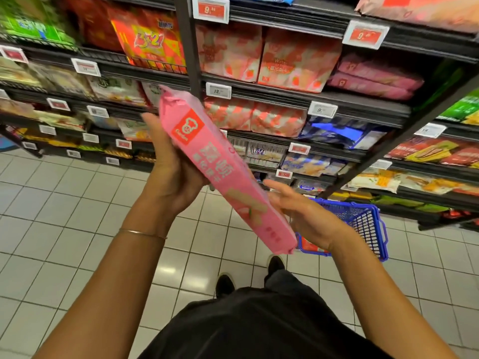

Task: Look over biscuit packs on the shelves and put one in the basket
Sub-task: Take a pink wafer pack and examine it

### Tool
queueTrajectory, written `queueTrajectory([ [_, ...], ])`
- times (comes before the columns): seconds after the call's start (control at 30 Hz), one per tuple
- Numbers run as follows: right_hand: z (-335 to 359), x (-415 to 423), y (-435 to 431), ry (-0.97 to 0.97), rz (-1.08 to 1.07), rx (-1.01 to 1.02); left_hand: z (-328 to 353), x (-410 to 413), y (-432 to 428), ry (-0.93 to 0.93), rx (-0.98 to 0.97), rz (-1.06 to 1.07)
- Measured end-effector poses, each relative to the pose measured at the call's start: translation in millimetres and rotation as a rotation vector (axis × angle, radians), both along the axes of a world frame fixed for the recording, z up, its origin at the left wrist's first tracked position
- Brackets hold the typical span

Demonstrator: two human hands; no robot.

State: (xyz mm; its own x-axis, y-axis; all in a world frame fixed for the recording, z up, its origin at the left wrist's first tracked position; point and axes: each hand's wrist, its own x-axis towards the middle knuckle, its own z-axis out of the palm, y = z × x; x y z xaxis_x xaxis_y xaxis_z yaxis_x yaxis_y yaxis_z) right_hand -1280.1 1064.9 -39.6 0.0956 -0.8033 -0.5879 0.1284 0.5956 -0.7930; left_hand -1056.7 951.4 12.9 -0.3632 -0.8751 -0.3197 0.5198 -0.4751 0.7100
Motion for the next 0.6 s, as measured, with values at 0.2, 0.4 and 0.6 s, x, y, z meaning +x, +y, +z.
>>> queueTrajectory([
  [0.2, 7, 13, 0, -0.056, 0.214, -0.105, -17, -3, 8, -0.39, 0.064, -0.156],
  [0.4, 1, 25, 3, -0.037, 0.193, -0.059, -24, -2, 22, -0.229, -0.015, -0.103],
  [0.6, 2, 34, 6, 0.074, 0.197, -0.033, -32, -4, 47, -0.067, 0.015, -0.088],
])
